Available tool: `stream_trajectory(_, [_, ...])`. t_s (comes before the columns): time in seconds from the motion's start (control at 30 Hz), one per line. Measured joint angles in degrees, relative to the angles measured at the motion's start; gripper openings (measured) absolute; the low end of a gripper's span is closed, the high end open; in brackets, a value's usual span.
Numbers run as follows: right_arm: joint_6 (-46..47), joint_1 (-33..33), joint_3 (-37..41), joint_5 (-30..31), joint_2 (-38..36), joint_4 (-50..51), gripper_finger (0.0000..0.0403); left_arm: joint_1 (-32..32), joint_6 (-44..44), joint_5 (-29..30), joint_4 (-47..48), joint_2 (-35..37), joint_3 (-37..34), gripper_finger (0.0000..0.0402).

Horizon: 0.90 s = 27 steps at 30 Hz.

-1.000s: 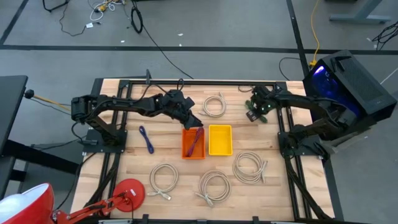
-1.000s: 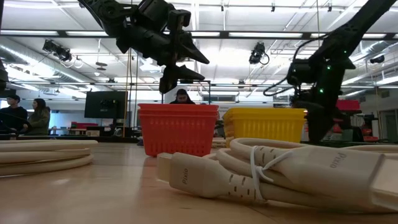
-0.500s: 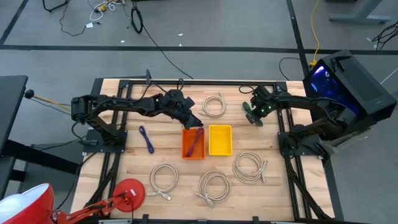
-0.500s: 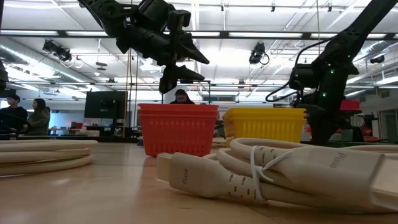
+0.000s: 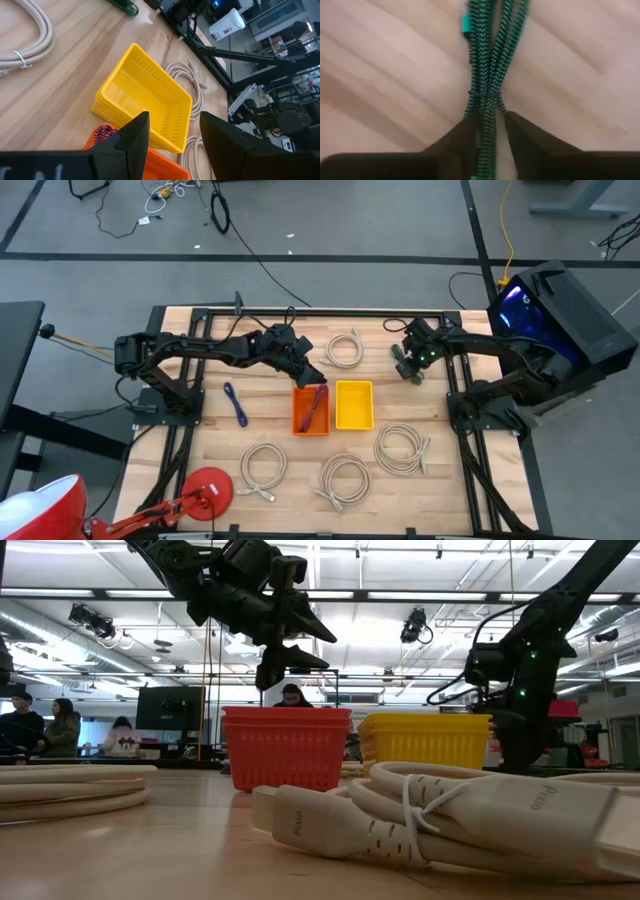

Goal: Pick & Place USB Port
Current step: Put the green charger cable into the orange basket

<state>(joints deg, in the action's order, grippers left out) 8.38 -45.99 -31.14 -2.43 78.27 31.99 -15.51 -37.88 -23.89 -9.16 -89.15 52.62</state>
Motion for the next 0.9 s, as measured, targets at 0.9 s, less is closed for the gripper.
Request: stream_trajectory(0.9, [-3.11,6.55,-22.83,2.03,0.08,13.91,0.0000,-0.76,1.08,3.14,-0.17,-0.01,0.00,0.0181])
